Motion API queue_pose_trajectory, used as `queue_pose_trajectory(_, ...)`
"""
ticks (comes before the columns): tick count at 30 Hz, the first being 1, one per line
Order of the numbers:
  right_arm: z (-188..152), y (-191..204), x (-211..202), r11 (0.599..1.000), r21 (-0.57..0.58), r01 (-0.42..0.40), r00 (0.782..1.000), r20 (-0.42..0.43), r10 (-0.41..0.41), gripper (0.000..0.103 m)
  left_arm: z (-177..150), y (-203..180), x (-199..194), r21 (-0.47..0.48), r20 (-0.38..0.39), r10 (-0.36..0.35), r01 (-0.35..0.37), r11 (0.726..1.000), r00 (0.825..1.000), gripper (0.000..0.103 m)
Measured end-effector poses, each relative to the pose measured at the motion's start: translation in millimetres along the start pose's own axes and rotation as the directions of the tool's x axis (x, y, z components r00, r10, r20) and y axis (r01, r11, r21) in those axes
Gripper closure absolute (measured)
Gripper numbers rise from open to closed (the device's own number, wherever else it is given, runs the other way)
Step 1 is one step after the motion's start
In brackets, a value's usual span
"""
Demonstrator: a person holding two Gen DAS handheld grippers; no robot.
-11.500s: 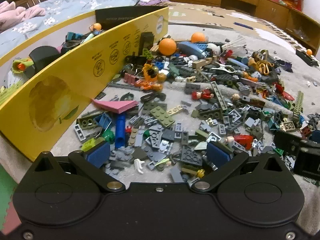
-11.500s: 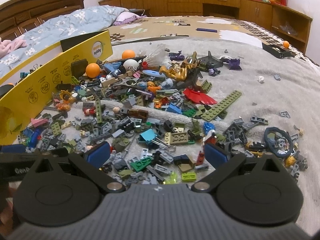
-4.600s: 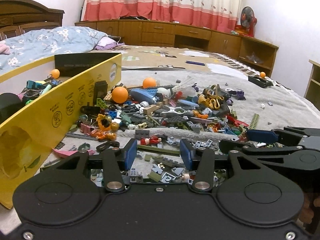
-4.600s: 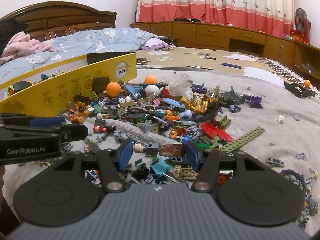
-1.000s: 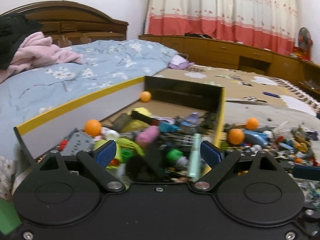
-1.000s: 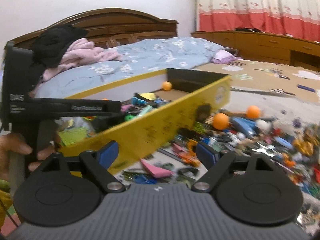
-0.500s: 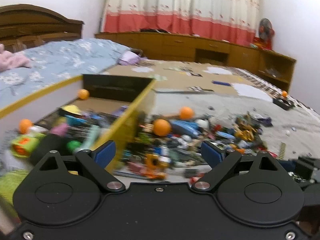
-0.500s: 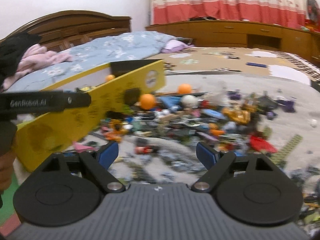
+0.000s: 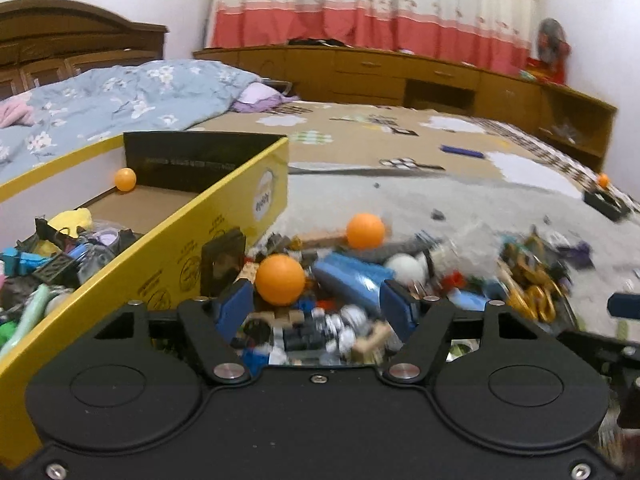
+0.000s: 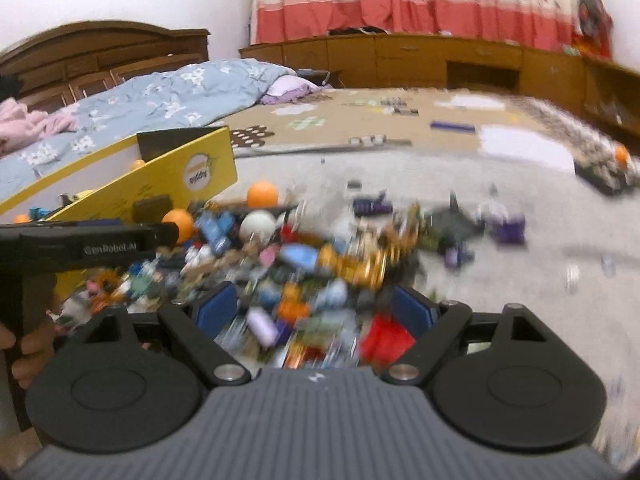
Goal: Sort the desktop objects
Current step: 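Move both grippers back over the pile toward the orange ping-pong balls, then close the left gripper on an orange ball while the right gripper grasps another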
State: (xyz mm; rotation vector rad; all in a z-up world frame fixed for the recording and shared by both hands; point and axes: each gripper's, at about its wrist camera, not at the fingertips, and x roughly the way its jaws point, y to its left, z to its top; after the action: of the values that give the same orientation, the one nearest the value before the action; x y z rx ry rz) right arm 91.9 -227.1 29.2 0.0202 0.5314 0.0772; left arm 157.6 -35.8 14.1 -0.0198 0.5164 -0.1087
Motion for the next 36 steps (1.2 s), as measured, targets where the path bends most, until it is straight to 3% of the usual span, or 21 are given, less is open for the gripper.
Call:
queue_pose_trajectory(8,31.6,1.9,50.4,0.995,-0.085,-0.045,0.999,0.002,0.045,0.012,-0.1,7.5,47.7,-0.182,-0.057,0.074,-0.083,0.980,0.996,0.043)
queue_pose_trajectory(13,49.5,9.0,86.2,0.988,-0.107,-0.109,0.994,-0.031,0.106,0.013,-2.2,20.2,68.3,-0.297,-0.070,0.121,-0.136,0.945,0.990,0.048)
queue_pose_trajectory(17,63.0,19.5,119.4,0.981,-0.137,-0.136,0.990,-0.057,0.130,0.013,1.4,23.8,83.7,-0.312,-0.104,0.168,-0.192,0.930,0.980,0.057)
queue_pose_trajectory(22,78.8,24.3,159.1,0.978,-0.097,-0.183,0.980,-0.099,0.173,0.020,2.5,17.4,90.5,-0.278,-0.075,0.198,-0.211,0.937,0.977,0.059)
queue_pose_trajectory(32,101.0,40.0,217.1,0.970,-0.088,-0.226,0.963,-0.170,0.209,0.020,-0.5,11.6,99.0,-0.232,-0.059,0.189,-0.198,0.953,0.980,0.064)
queue_pose_trajectory(36,97.0,46.2,238.5,0.971,-0.106,-0.214,0.957,-0.223,0.186,0.028,-0.8,12.2,99.3,-0.239,-0.054,0.180,-0.188,0.953,0.982,0.066)
